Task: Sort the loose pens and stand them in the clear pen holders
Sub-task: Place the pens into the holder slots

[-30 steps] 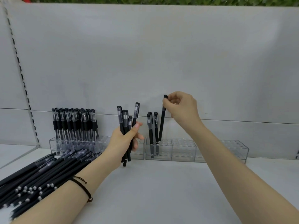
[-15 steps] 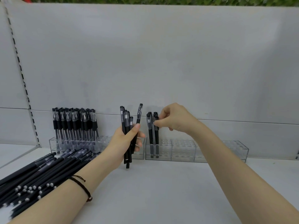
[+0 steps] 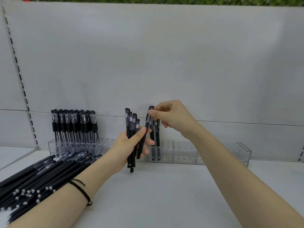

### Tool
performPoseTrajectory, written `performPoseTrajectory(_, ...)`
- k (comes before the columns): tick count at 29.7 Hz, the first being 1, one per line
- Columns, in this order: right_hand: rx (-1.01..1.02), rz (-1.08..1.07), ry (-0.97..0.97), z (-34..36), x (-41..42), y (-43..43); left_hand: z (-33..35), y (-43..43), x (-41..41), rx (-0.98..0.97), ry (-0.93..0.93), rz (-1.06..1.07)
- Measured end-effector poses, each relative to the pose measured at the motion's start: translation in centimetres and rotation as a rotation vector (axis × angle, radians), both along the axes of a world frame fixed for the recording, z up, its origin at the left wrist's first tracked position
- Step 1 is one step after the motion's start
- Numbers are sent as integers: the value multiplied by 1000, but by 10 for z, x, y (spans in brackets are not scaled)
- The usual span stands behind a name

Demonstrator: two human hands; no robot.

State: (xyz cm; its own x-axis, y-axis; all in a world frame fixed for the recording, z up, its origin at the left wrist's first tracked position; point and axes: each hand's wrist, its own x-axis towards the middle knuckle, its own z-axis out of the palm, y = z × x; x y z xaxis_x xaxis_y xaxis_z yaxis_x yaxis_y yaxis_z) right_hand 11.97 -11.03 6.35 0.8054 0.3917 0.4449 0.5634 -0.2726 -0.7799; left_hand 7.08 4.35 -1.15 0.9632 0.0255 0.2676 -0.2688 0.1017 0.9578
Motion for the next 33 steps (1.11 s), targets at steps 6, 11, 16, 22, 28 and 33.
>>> performPoseTrajectory(6,492,-27,104,11,3,-5,0,2,2,-12,36,31)
performPoseTrajectory(11,393,-282,-159,12,17,-17,-4,4,5,87,94,107)
performPoseTrajectory(16,219,-375,-244,1,27,-18,0,2,5,-67,184,-10)
performPoseTrajectory(22,107,-401,-265,-6,30,-19,0,4,5,-188,174,-109)
performPoseTrajectory(28,-155,-407,-207,-15,30,-15,-3,5,6,-103,68,-66)
performPoseTrajectory(33,-379,-457,-126,-17,30,-18,-3,4,5,-66,92,13)
